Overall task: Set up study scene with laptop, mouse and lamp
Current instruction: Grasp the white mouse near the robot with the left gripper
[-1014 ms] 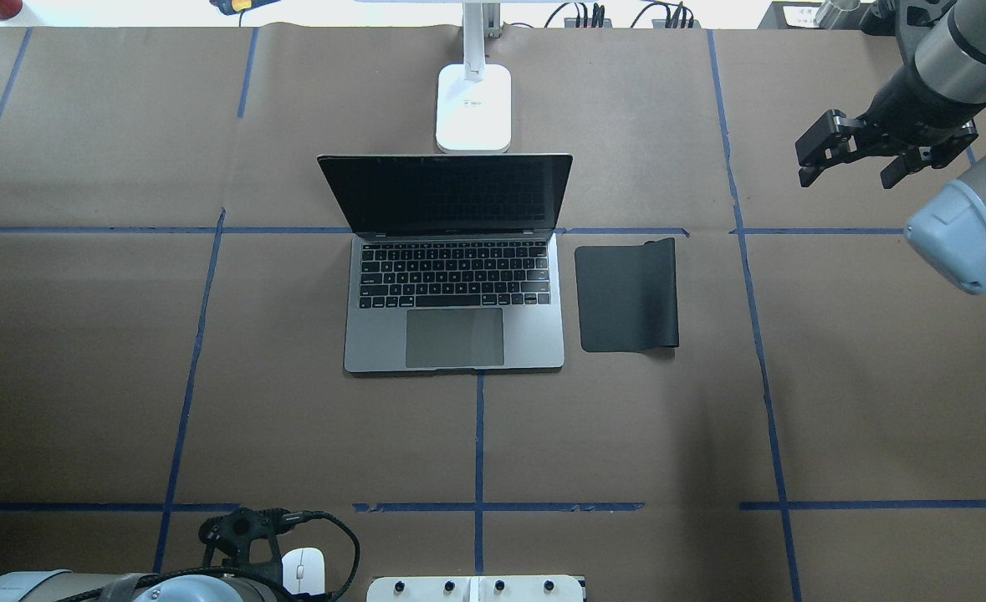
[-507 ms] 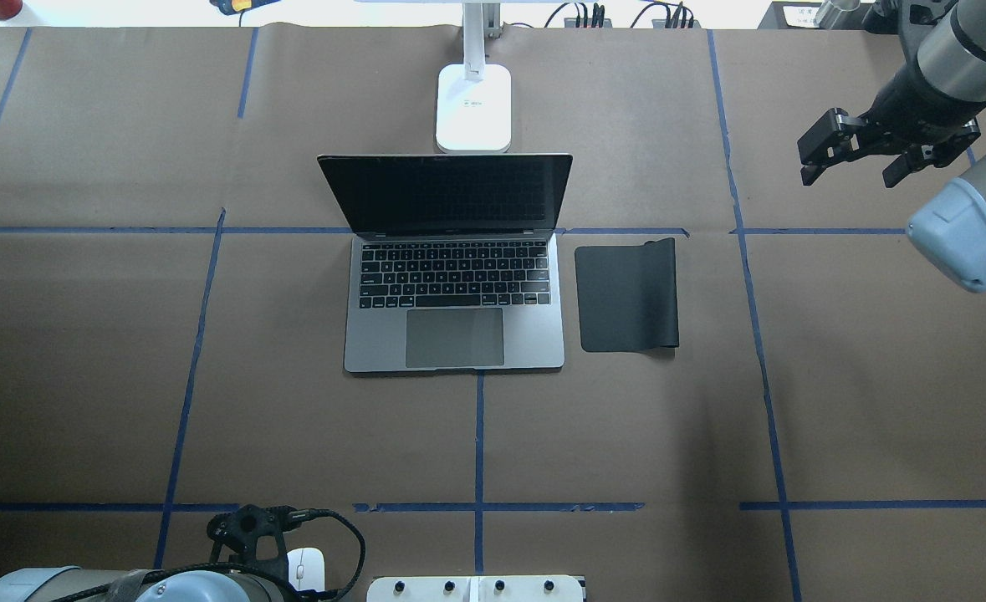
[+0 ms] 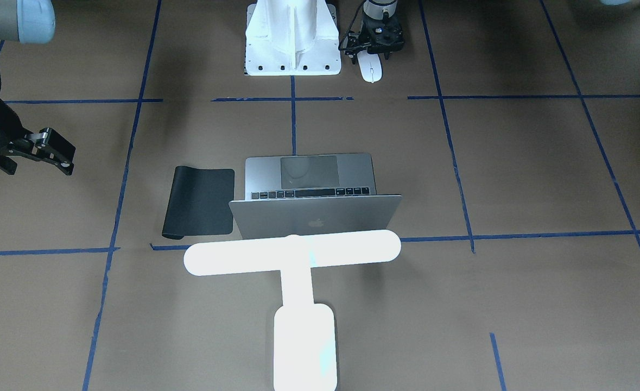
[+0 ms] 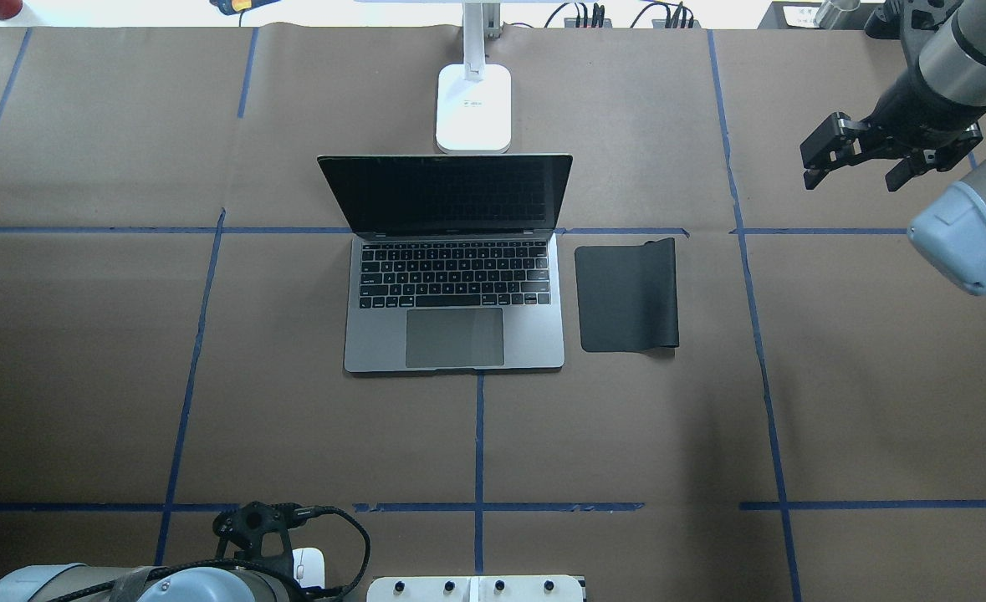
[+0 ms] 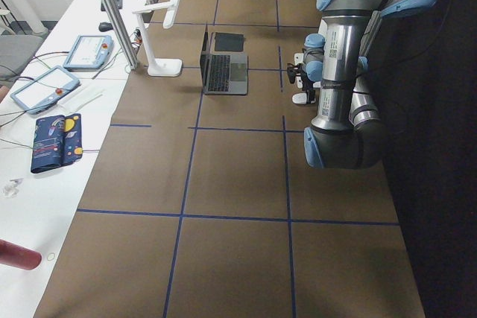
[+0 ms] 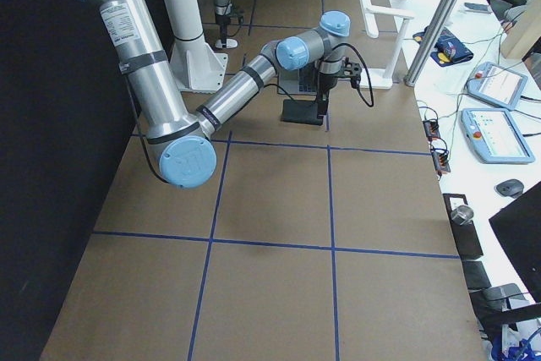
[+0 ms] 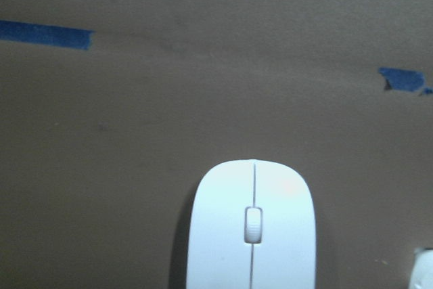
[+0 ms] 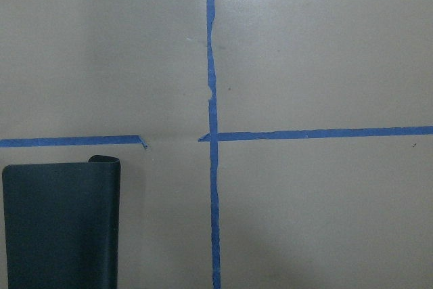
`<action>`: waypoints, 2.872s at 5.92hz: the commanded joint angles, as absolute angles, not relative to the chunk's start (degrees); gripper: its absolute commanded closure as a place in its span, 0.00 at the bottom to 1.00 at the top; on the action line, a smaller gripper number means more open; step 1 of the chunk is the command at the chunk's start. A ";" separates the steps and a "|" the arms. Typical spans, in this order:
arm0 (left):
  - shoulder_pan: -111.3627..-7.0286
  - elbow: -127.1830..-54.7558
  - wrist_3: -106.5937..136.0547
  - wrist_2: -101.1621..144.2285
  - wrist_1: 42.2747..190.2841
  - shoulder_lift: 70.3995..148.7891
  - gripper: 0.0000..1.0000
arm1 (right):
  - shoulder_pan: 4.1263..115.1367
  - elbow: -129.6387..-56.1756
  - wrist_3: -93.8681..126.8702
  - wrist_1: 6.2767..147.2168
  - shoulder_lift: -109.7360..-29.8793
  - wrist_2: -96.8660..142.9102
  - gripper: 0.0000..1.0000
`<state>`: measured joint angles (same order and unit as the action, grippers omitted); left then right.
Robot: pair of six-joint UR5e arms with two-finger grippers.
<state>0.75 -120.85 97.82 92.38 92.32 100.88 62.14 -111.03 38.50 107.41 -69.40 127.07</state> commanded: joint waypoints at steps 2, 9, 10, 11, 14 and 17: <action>-2.27 -120.76 94.14 92.46 92.37 101.77 0.00 | 62.05 -111.09 38.50 107.32 -69.61 126.91 0.00; -2.11 -118.74 94.83 92.64 92.46 101.87 0.00 | 62.05 -111.27 38.50 107.31 -69.87 126.56 0.00; -2.11 -118.74 94.92 92.64 92.46 101.87 0.00 | 62.05 -111.27 38.50 107.31 -69.79 126.48 0.00; -2.02 -118.74 95.01 92.64 92.46 101.95 0.17 | 62.05 -111.27 38.50 107.31 -69.79 126.47 0.00; -2.37 -119.53 94.04 93.08 92.37 102.74 0.99 | 62.05 -110.92 38.50 107.31 -69.79 126.39 0.00; -12.01 -122.61 90.45 98.78 91.14 102.66 0.99 | 62.93 -111.00 38.32 107.31 -69.87 126.56 0.00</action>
<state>-8.67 -122.37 91.37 97.12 91.24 102.68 62.56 -110.94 38.40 107.31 -69.81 126.44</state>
